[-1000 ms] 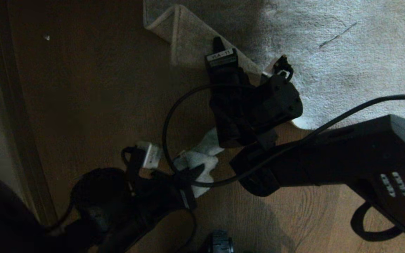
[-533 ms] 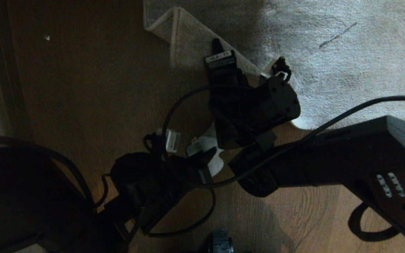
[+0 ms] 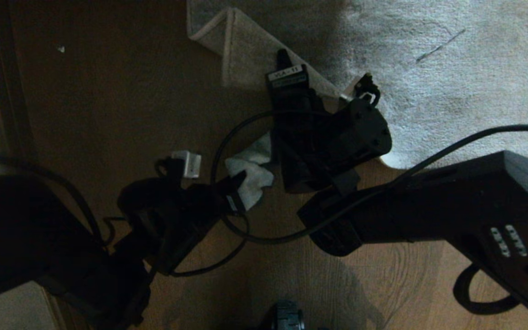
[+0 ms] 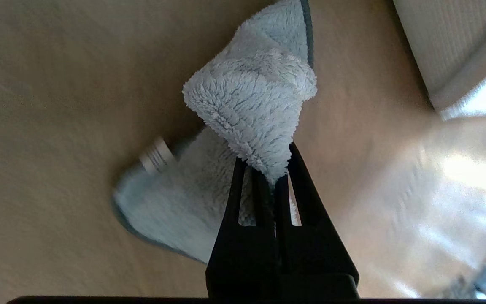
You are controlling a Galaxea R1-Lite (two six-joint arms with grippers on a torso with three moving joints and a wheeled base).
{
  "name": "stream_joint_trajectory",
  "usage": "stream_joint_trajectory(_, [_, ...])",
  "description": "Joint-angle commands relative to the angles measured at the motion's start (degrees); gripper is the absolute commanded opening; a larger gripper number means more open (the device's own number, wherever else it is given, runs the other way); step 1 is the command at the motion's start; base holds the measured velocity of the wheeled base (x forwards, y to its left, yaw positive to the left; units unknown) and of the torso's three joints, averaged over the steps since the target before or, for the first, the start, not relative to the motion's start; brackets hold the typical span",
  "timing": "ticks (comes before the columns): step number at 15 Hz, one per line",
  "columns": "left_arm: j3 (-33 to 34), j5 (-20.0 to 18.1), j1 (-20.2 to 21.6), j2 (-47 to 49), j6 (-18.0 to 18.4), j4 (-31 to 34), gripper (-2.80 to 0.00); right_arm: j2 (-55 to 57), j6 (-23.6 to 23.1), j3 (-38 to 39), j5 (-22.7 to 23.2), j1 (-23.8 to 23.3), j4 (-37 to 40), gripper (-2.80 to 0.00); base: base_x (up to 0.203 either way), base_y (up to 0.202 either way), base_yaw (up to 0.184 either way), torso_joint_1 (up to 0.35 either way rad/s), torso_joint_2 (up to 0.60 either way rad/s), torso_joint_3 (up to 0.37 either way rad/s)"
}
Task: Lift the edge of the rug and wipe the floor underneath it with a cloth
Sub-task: Wipe the floor under the carpet with a rag
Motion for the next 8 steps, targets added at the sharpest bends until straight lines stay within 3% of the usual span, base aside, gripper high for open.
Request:
stream_joint_trajectory(1, [-0.55,-0.04,1.41,-1.60,-0.07,-2.54,-2.80,-0.05,0.31,0.00,-0.16,0.02,-2.77,-2.80,0.000,0.000,0.000,0.000,0.00,0.000])
stream_joint_trajectory(8, [0.33,0.03,3.78,-5.67,3.09,-2.46,-2.80,-0.06,0.32,0.08,-0.16,0.02,-2.77,-2.80,0.000,0.000,0.000,0.000,0.00,0.000])
